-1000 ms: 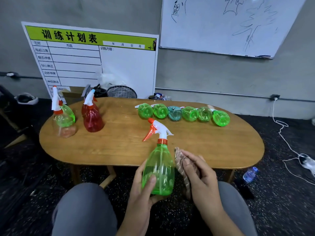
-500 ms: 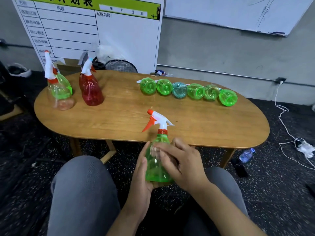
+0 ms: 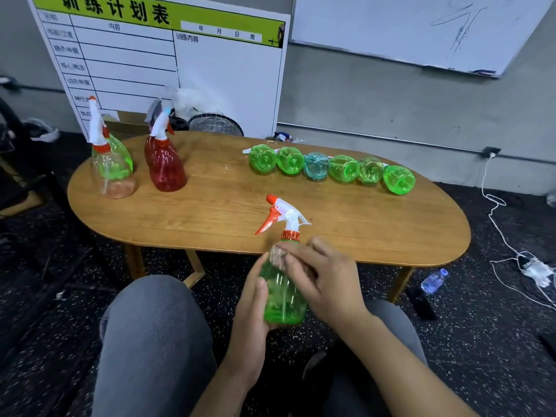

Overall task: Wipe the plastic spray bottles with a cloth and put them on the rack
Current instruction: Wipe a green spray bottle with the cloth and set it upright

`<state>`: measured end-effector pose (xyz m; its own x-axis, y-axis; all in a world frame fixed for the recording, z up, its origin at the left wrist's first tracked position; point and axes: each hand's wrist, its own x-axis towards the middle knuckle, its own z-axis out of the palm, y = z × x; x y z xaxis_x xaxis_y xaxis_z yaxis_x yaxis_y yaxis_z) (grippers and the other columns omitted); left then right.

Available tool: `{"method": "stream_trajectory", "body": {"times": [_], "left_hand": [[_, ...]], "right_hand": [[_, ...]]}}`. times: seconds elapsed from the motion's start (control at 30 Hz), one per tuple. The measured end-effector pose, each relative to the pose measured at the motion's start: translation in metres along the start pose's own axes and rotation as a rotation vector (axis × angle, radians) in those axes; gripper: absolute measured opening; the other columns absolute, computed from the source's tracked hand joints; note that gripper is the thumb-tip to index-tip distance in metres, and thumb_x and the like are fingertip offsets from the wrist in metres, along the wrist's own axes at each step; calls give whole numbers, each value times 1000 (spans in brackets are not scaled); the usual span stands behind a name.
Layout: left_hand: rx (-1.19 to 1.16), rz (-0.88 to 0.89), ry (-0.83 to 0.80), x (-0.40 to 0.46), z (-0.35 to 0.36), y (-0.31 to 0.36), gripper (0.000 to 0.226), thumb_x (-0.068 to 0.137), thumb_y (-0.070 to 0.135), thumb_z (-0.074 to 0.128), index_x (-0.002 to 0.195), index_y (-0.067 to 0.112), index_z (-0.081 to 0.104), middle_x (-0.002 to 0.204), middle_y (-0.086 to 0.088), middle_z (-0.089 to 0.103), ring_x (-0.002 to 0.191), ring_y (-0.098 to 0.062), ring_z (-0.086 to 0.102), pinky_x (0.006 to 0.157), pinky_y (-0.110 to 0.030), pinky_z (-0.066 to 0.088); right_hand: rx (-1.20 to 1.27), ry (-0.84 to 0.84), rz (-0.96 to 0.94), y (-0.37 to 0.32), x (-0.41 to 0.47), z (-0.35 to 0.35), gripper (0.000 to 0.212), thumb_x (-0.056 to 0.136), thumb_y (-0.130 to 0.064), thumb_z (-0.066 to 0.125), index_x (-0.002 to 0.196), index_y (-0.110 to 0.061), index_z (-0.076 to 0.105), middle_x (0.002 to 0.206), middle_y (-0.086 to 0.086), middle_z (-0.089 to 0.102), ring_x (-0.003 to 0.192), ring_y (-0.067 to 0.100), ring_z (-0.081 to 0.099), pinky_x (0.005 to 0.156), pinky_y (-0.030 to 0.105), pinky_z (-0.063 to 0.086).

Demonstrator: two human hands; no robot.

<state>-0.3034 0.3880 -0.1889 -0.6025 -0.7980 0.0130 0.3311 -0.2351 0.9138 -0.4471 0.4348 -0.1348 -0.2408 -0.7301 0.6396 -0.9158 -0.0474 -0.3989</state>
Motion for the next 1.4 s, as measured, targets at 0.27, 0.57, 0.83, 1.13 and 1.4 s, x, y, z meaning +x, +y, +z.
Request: {"method": "stream_trajectory", "body": {"times": [0.27,0.57,0.83,1.13,1.4], "left_hand": [[8,-48,51,0,-5,-8,43,114,36,30,153,38,48,136,-2,72,125,-28,70,103,-59,55],[0,-16,39,2,-1,-5,42,112,42,37,149,34,53,135,-6,72,124,-30,70,97,-51,56],[-28,-40,52,-1,-5,-6,44,111,49,39,151,38,52,139,-3,70,126,-30,69,93,-52,58],[-109,-71,-17,-2,0,2,46,110,45,43,153,29,49,138,-13,70,127,-33,68,95,-40,61],[-56,-98,-49,-7,-2,3,65,95,70,48,150,37,52,137,-6,70,108,-29,73,65,-40,59]], "right_hand": [[49,-85,-102,-8,-23,6,28,103,-36,60,123,-28,77,84,-11,47,66,5,51,59,20,47],[7,-29,-200,5,-16,0,28,105,-38,59,124,-28,77,81,-6,51,66,3,48,58,20,46],[113,10,5,-1,-17,9,32,106,-39,54,129,-29,73,84,-15,45,64,2,48,54,19,42],[-59,-40,-412,2,-41,-1,26,101,-31,68,124,-25,78,82,-2,47,68,8,49,60,20,43],[204,41,181,12,-5,8,38,105,-47,51,128,-29,75,82,-21,47,69,3,51,59,13,35]]}}
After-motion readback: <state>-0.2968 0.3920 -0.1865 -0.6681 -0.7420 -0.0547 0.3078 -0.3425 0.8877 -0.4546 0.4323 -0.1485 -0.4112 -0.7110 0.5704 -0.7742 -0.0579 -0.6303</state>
